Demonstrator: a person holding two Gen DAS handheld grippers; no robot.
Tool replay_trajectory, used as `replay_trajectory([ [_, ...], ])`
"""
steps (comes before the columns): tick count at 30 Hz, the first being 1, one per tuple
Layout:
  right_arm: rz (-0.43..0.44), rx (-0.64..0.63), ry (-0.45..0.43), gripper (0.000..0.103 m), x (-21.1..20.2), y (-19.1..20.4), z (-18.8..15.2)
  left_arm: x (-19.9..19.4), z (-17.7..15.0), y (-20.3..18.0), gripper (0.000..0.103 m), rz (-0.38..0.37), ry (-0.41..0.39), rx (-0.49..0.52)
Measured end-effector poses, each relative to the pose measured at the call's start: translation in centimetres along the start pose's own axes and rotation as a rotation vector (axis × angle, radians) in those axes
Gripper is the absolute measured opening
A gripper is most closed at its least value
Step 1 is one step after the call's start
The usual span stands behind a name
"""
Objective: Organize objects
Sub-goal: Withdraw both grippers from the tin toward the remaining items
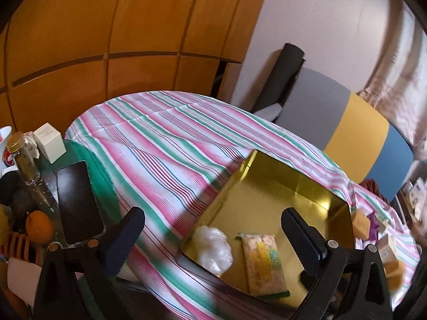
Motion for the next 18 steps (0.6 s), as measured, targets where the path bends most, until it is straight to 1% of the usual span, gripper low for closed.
replay_trajectory([
  [5, -0.074, 0.028, -0.049, 0.052, -2.4, -3.1, 0.7, -0.2, -1.6, -2.4, 0.103, -0.046, 0.028, 0.063],
  [8, -0.12, 0.064, -0.062, 0.052, -3.7, -5.5, 0.3, -0.3, -3.3, -4.7, 0.103, -0.111, 0.078, 0.133],
  [12, -0.205, 0.108, -0.062, 0.052, -5.7, -9.2, -1.4, -0.7, -5.9, -7.9, 0.103, -0.186, 0.136, 0.235],
  [15, -0.304, 0.162, -0.073, 0.052, -8.0, -13.2, -3.1, -1.5, -7.6, -9.8, 0.103, -0.224, 0.144, 0.3],
  [18, -0.409, 0.257, -0.098, 0.053, -10.8, -18.0, -5.4, -2.5, -9.4, -12.1, 0.103, -0.28, 0.157, 0.363],
])
Point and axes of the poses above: each gripper's, at about its wrist camera, not at the fingertips, and x roughly the way its jaws point, y to its left, z to its top, the point moved 10 cm from there along x, roughly the way its jaws point, and after that the axes turned 6 degrees about -x, right-handed, at the moved point
